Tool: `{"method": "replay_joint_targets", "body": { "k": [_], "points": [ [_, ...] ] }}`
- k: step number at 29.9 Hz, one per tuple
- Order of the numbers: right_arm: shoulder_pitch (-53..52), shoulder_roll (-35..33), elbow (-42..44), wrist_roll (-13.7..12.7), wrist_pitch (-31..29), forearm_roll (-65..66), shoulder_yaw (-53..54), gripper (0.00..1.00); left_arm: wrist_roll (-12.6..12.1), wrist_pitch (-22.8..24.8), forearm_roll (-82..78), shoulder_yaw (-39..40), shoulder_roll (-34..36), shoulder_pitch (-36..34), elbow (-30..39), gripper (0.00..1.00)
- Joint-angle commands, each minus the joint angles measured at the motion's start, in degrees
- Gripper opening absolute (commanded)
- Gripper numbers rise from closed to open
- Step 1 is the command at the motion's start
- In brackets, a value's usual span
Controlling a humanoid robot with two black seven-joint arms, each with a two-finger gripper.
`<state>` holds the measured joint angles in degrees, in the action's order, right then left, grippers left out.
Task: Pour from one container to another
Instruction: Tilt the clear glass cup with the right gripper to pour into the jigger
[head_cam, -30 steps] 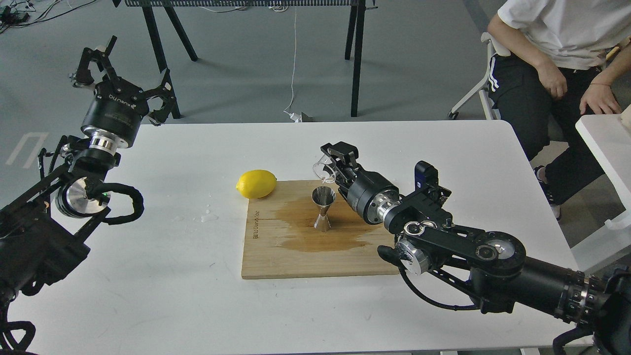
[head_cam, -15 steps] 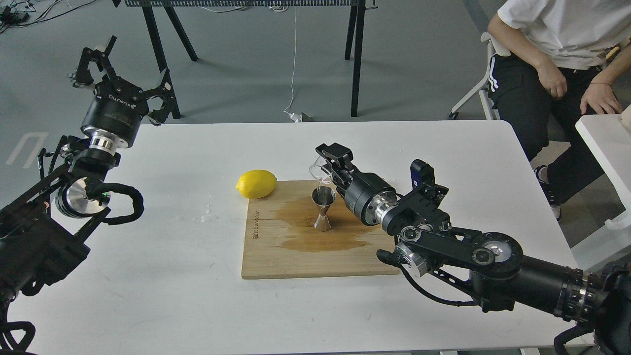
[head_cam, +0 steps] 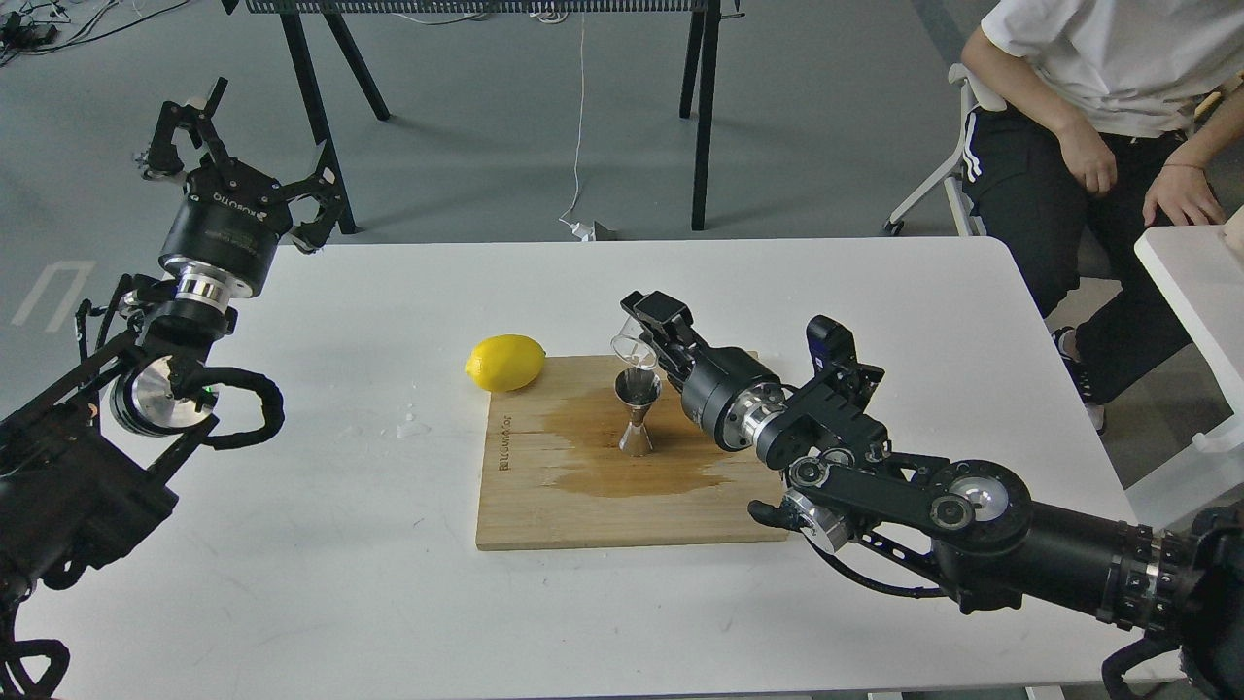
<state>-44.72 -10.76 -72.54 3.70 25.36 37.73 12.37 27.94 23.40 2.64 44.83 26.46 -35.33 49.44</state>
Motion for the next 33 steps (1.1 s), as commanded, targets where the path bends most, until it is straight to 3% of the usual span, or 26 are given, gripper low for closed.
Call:
{"method": "replay_joint_targets", "body": {
  "k": [1, 33],
  "points": [
    [-0.02, 0.04, 0.38, -0.01, 0.13, 0.06, -0.15, 0.40, 0.01, -0.02, 0.00, 0.00, 0.00, 0.08, 0.04, 1.00],
    [-4.32, -2.07, -1.11, -0.01, 2.59, 6.04, -9.47, 0.39, 0.06, 0.07, 0.00, 0.26, 0.88, 0.00, 0.13, 1.00]
  ]
}}
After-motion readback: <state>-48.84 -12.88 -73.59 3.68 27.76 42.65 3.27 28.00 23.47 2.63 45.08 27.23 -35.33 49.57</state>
